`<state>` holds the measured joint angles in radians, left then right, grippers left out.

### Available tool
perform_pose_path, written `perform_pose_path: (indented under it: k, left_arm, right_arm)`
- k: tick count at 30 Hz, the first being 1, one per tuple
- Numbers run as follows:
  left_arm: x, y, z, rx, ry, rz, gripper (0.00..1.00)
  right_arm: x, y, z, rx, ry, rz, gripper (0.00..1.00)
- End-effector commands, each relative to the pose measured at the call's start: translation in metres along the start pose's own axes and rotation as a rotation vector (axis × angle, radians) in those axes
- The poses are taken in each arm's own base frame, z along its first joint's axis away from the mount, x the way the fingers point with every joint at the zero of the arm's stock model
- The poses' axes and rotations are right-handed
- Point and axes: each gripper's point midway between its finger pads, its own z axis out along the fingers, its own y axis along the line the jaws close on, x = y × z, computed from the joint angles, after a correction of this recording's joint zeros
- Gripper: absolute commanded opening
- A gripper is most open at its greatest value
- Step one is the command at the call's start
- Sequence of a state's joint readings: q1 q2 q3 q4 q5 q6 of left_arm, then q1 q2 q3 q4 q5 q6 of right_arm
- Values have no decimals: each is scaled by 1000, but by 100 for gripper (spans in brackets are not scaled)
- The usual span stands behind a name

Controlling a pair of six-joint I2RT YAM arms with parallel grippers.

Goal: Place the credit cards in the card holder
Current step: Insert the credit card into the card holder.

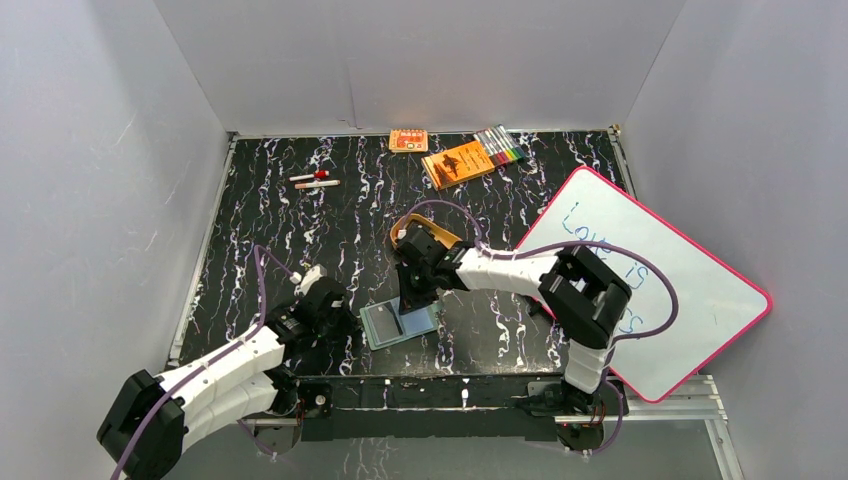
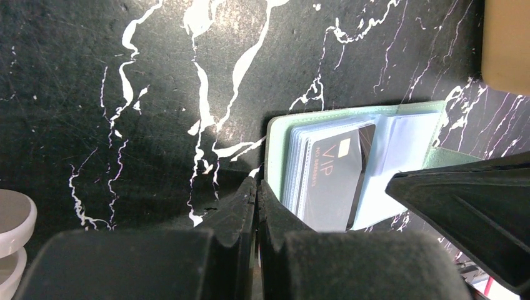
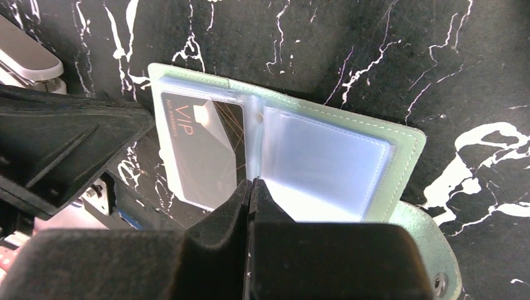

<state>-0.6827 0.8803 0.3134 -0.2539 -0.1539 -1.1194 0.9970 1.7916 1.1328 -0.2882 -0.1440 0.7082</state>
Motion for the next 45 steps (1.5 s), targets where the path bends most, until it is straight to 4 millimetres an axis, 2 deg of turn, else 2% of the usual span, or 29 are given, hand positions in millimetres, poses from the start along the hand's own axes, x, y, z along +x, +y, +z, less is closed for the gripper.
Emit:
perform_pose_path:
  k: [1,6,12,27,30,34,36,41,45]
  left_arm:
    - [-3,-2,2,4,-18,-4,0]
    - [-1,0,4,3,-10,-10,0]
    - [0,1,5,2,-9,-11,0]
    - [2,-7,6,38,5,-17,0]
    - [1,-5,5,24,1,-14,0]
    - [-6,-1,-1,-1,-34,-10,0]
    - [-12,0,-5,-5,-57,-8,0]
    - [-26,-2,-16,-14,-114,-3,0]
    - [-35,-6,-23,-14,-144,-1,0]
  right_arm:
    - [10,-3,7,0,41,-34,5]
    - [17,-9,14,20,65,-43,1]
    - [22,-10,18,32,84,-56,0]
    - [27,23,17,-23,108,-53,0]
    - [24,17,14,11,95,-55,0]
    - [13,6,-3,54,41,-58,0]
    - [5,4,-16,65,5,-64,5]
    - [-23,10,-53,39,-103,-76,28]
    - [-54,-6,-75,12,-224,-41,43]
